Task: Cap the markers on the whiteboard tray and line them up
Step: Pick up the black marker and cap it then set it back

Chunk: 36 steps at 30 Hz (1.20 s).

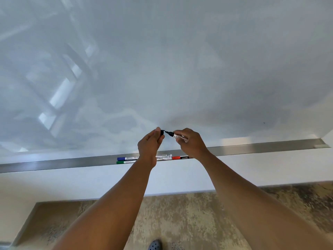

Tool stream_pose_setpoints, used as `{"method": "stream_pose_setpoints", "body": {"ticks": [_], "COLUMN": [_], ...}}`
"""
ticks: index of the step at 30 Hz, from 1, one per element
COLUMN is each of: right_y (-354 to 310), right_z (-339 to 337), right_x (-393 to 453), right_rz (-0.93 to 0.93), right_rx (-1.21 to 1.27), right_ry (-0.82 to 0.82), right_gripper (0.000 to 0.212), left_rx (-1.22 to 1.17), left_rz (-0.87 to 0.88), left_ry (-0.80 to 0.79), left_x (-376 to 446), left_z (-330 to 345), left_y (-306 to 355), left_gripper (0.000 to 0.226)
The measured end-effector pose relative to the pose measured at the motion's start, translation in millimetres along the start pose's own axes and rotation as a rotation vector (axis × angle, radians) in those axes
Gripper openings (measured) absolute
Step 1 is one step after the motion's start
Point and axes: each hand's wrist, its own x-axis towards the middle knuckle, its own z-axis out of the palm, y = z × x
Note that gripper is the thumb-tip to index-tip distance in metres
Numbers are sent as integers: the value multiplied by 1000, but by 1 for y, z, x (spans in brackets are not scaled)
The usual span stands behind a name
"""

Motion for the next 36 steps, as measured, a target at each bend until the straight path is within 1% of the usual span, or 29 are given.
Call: {"method": "stream_pose_setpoints", "body": {"ticks": [6, 10, 13, 18, 20, 23, 27, 36], "right_y": [-10, -14, -18, -27, -30, -39, -56, -108], "right_z": [-1, -2, -6, -17, -21, -29, -44, -92], "right_x": [-4, -4, -5, -5, -4, 1, 15, 46], "right_rz": [-50, -61, -65, 51, 58, 17, -95, -257], "right_rx": [-43, -79, -39, 127, 153, 150, 94, 29], "right_ry": [-13, -4, 13, 77, 103, 134, 148, 180], "right_gripper": [27, 29, 26, 14, 8, 7, 9, 9], "left_rx": [15, 49, 49, 3, -4, -31, -82, -131], "left_rz": [38, 69, 83, 60, 55, 60, 81, 221], "left_ry": [-53, -81, -79, -61, -60, -84, -112, -175], "left_x": [-13, -20, -24, -26, -27, -30, -34, -44], "left_z": [-1, -1, 0, -2, -1, 3, 13, 42], "left_y": [5, 7, 10, 17, 20, 30, 49, 97], "left_gripper": [22, 10, 6, 16, 19, 21, 19, 19]}}
